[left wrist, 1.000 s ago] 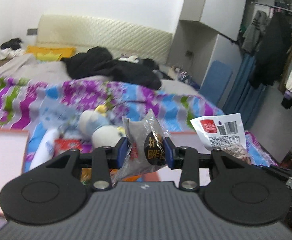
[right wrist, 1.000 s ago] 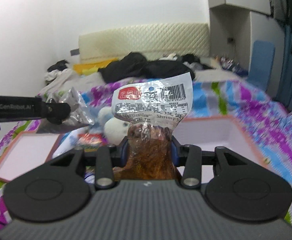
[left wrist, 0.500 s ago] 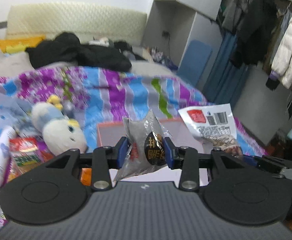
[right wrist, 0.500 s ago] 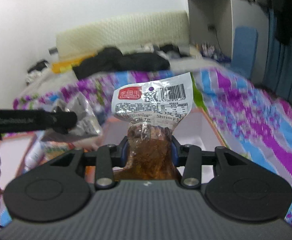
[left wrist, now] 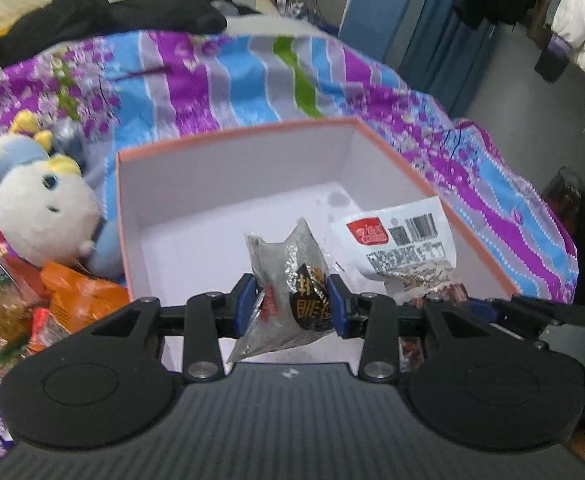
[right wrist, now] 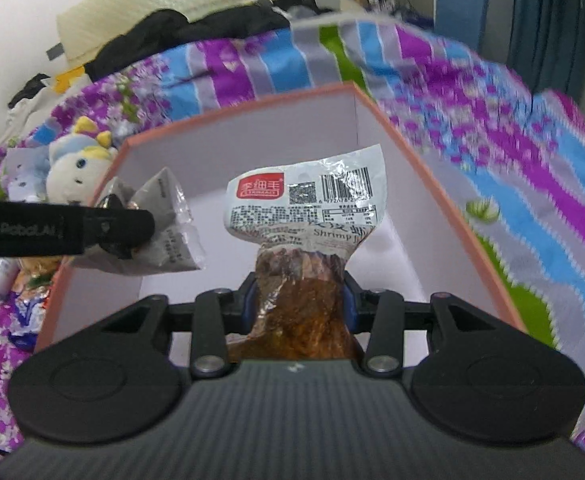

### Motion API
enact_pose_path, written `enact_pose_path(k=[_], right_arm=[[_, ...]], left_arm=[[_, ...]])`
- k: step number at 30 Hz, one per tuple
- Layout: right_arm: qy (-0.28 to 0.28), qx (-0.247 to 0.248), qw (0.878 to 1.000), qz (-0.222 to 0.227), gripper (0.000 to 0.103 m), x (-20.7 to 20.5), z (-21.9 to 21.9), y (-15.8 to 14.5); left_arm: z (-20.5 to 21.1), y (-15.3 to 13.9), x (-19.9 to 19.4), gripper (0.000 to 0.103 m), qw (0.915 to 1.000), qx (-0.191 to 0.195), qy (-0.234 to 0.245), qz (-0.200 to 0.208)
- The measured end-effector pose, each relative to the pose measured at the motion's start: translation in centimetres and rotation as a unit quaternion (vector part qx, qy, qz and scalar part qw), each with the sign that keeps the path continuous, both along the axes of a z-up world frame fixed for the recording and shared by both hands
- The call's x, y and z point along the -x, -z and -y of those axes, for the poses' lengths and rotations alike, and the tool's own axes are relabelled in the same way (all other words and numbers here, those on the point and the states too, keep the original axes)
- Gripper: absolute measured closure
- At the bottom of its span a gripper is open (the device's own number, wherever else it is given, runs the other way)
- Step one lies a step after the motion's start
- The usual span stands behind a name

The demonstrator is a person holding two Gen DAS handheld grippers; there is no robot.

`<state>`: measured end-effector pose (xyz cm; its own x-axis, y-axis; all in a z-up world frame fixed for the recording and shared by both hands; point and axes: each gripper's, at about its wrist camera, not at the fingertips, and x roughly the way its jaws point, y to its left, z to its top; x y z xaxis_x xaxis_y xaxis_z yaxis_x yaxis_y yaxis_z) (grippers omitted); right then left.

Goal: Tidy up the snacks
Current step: 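Lift both held packets and carry them over the deep pink box, then open both tools to drop the packets into the deep pink box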

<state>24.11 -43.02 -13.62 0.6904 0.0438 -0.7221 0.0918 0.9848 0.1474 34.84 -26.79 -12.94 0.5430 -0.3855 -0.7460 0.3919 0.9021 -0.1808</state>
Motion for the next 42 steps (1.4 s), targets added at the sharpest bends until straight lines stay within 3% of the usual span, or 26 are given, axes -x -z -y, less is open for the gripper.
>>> enact_pose_path(k=[5,9,17,28,36,42], right_arm=[[0.003,-0.008,1.0,-0.007,0.058,0.2,0.1,0.6],[0.015,-0.014,1.0,-0.002,0.05,0.1,0.4,0.0],[0.008,-0.007,0.999,0.037,0.049,2.1,-1.1,-3.7],[-0.018,-0.005,0.994,0.109,0.049,6.3,-4.9,-10.0],[-0.041,-0.01,0.988,0.15,0.049,9.1,-8.2,-13.1],[-0.066,-0.018,0.984,0.165,0.049,10.8,-11.0,-13.8]], left_arm=[[0.1,0.8,0.0,0.058,1.0,-0.003,0.005,-0.007],[-0.4,-0.1,0.3,0.055,1.0,0.006,0.0,0.004],[-2.6,-4.9,3.2,0.055,0.9987,0.018,-0.009,0.046],[-8.2,-11.8,10.2,0.055,0.9922,0.039,-0.044,0.11],[-13.1,-15.0,15.0,0.055,0.9859,0.044,-0.074,0.143],[-17.1,-15.6,18.2,0.055,0.9821,0.042,-0.104,0.152]])
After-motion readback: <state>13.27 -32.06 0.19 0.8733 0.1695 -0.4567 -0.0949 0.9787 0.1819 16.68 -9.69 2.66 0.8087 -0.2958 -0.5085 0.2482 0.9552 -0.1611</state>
